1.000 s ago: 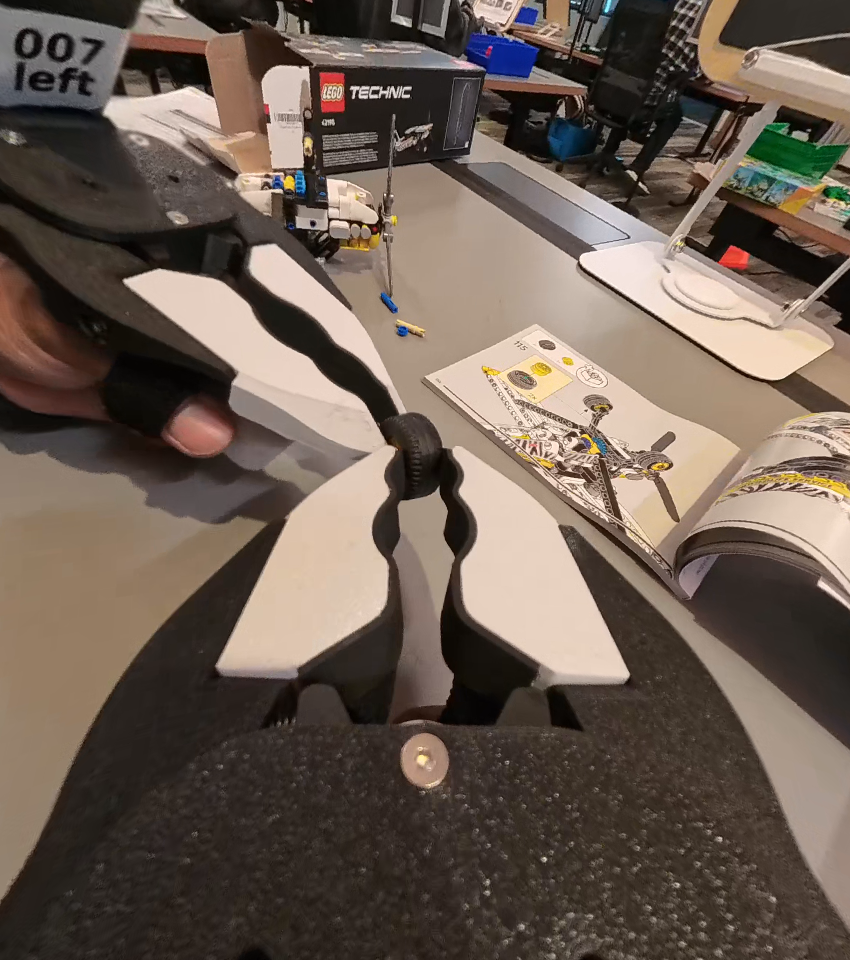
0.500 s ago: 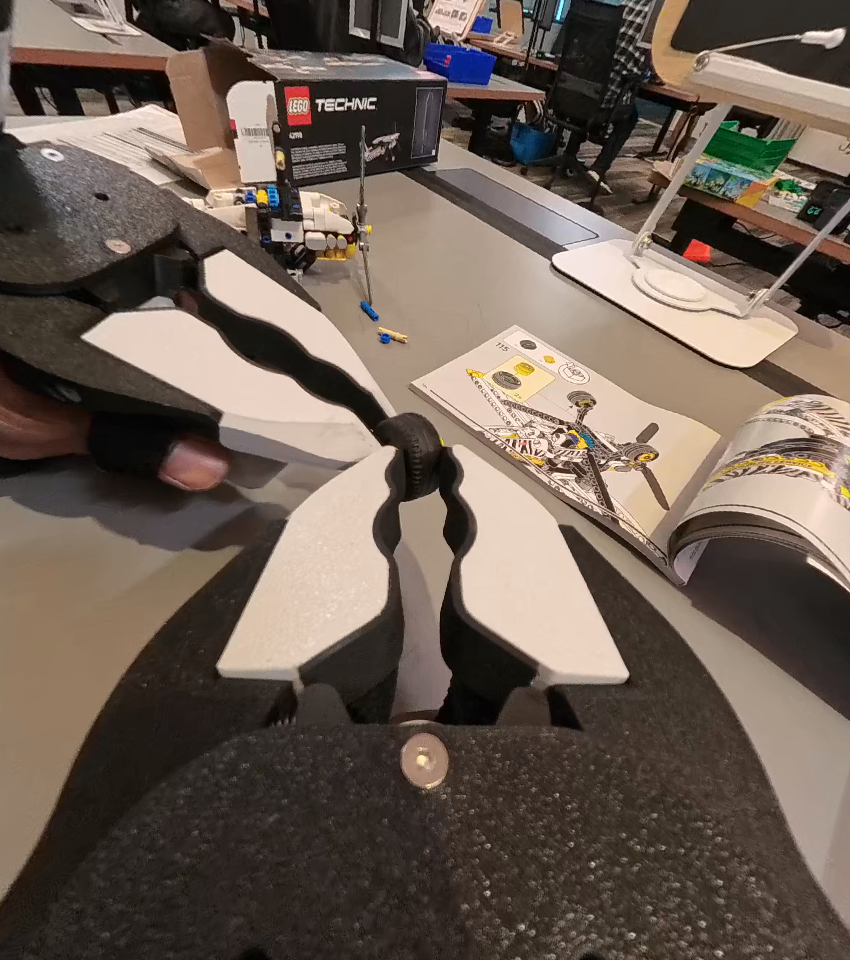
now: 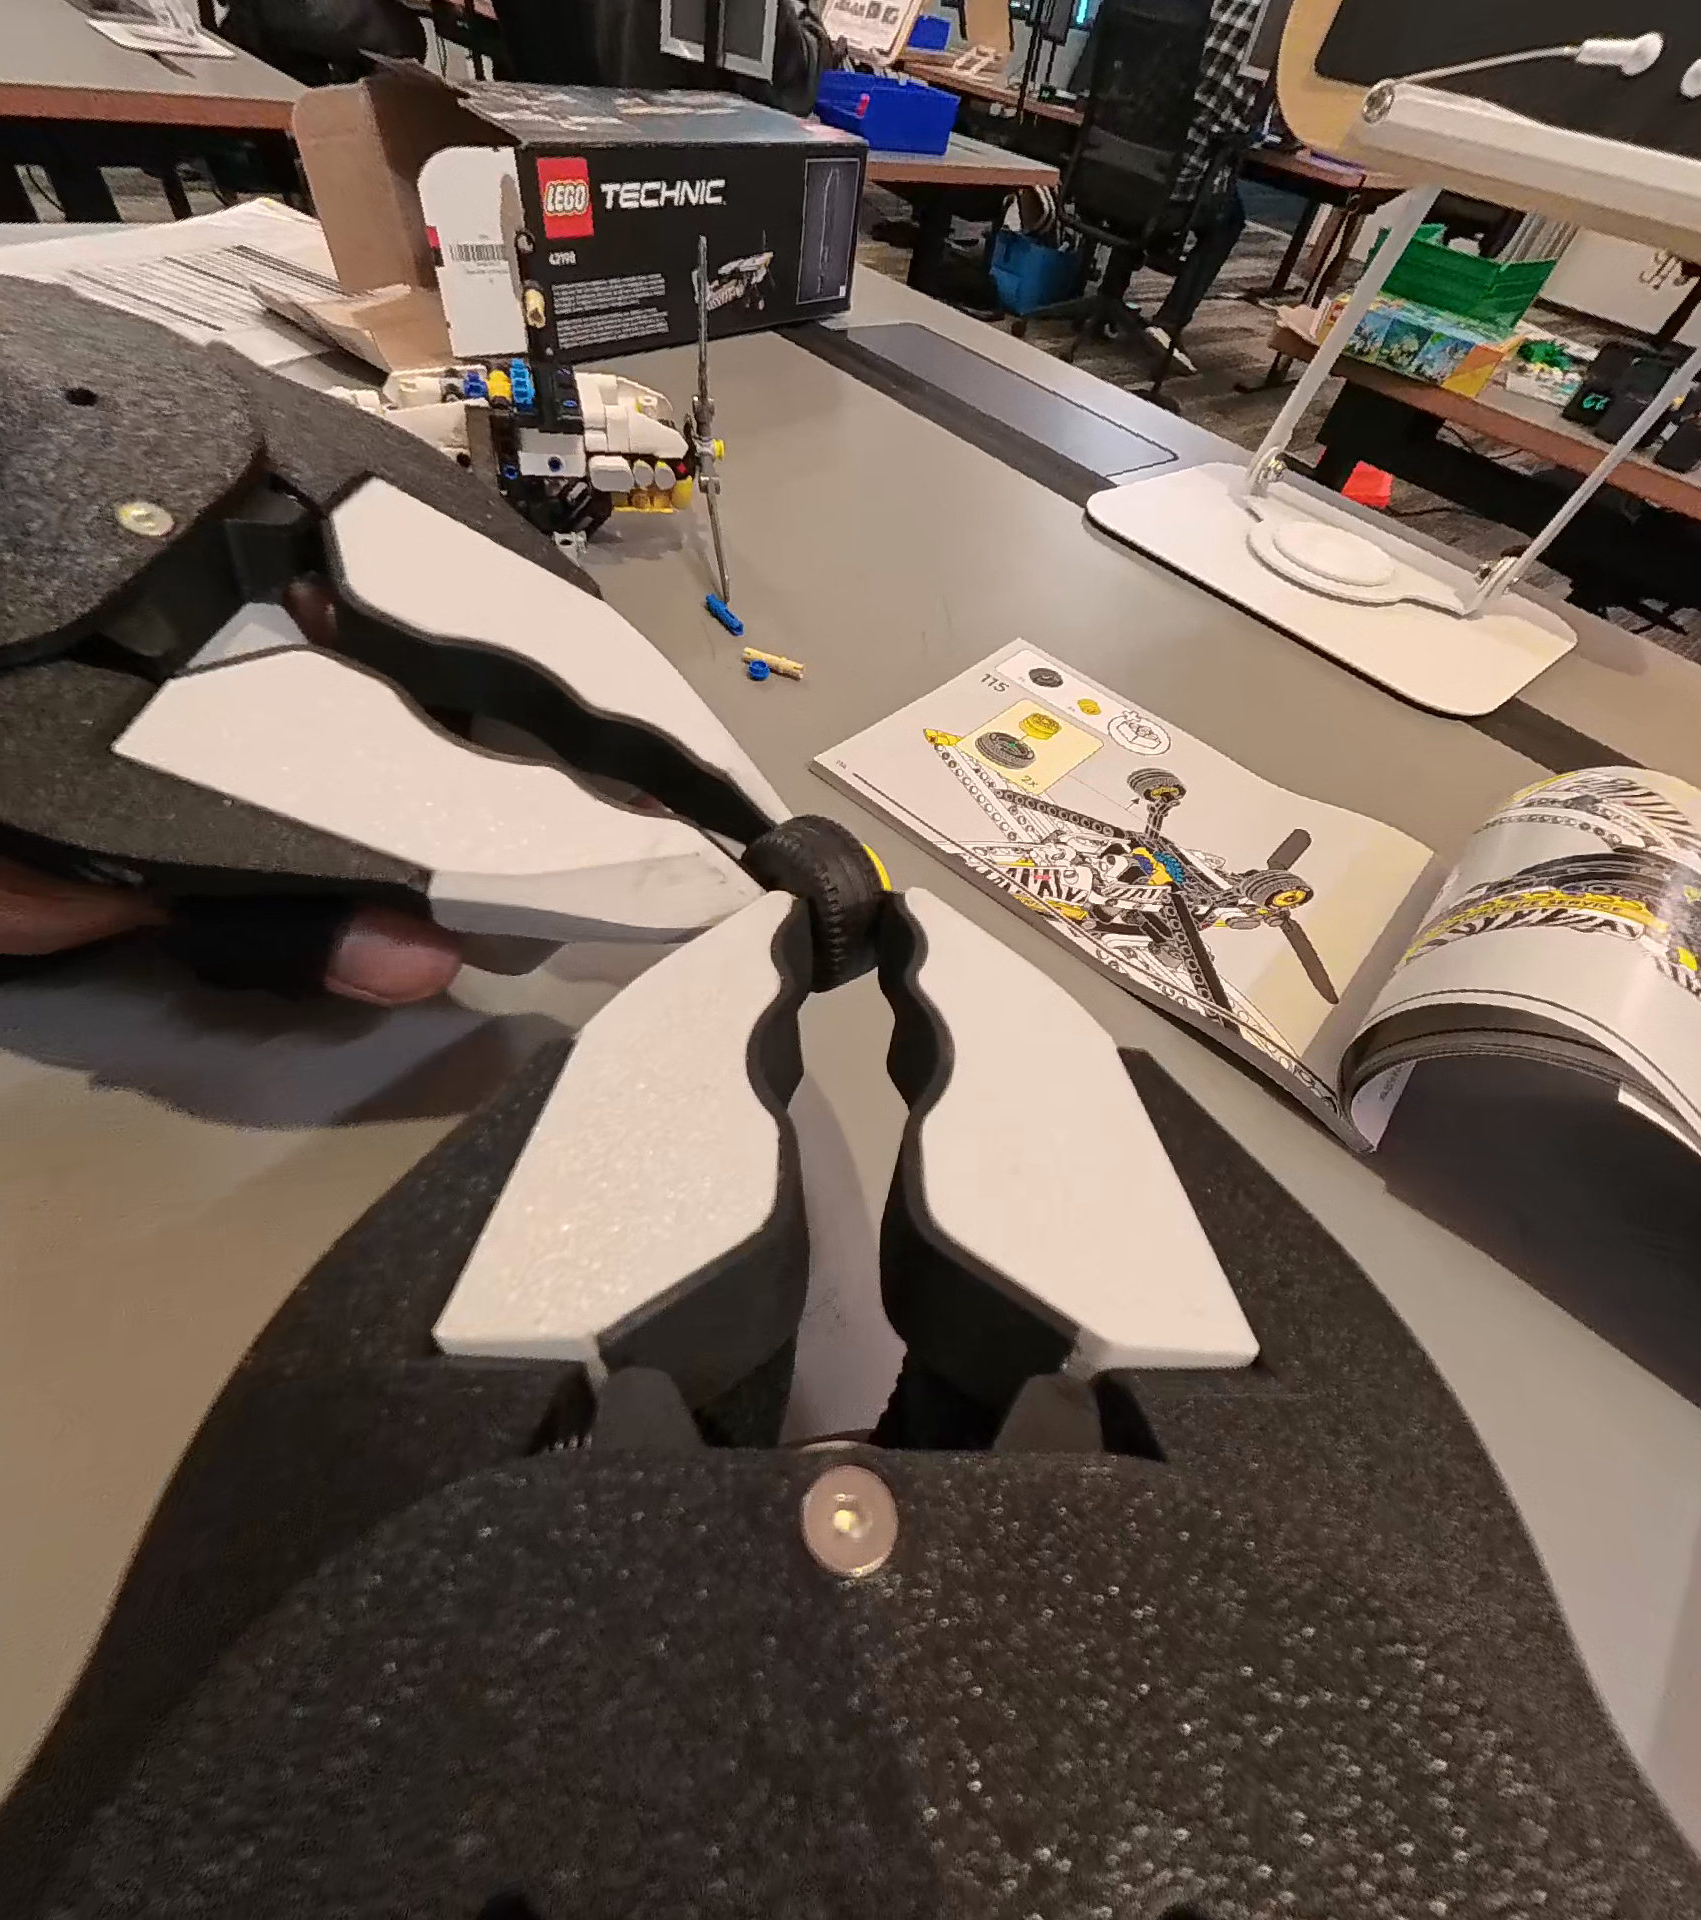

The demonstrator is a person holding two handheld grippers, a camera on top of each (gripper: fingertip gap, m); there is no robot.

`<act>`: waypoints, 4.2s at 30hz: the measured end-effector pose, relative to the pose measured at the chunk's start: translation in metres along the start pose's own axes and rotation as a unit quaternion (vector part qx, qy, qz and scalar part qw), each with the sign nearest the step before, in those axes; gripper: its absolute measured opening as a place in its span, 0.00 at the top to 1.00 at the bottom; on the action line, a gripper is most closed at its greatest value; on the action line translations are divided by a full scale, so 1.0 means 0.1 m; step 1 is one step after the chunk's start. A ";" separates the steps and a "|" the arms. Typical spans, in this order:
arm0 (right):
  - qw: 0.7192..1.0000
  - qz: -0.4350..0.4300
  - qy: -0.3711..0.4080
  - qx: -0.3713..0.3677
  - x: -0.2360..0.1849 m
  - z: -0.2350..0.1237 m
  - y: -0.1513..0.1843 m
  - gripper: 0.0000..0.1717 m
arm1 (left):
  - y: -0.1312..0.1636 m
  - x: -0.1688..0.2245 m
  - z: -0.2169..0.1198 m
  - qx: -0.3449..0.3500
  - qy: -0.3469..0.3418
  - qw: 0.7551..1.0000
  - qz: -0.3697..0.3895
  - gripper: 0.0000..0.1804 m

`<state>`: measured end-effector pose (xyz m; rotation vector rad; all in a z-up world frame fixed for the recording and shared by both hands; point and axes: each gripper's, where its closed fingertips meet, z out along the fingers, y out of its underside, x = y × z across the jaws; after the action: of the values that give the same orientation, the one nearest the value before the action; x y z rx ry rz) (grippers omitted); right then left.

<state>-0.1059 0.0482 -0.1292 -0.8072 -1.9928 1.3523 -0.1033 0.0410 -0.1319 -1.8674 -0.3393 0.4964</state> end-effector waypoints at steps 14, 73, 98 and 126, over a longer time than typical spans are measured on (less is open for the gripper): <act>0.999 0.033 0.017 0.008 0.04 -0.01 -0.03 0.93 | -0.08 0.01 -0.02 0.012 -0.075 0.981 0.177 0.94; 0.990 -0.068 0.024 -0.118 0.02 0.12 0.32 0.92 | 0.26 0.06 0.11 -0.091 -0.020 0.986 0.135 0.94; 0.999 0.005 -0.042 0.024 0.00 -0.03 -0.04 0.92 | -0.02 0.03 0.05 0.025 0.061 0.995 0.071 0.89; 0.924 -0.380 -0.034 0.032 -0.17 -0.12 0.10 0.91 | 0.14 0.16 -0.01 -0.033 0.082 0.971 0.223 0.92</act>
<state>-0.0847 0.0454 -0.1376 0.0766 -1.9818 0.9675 -0.0885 0.0426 -0.1471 -2.0398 0.1849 0.6308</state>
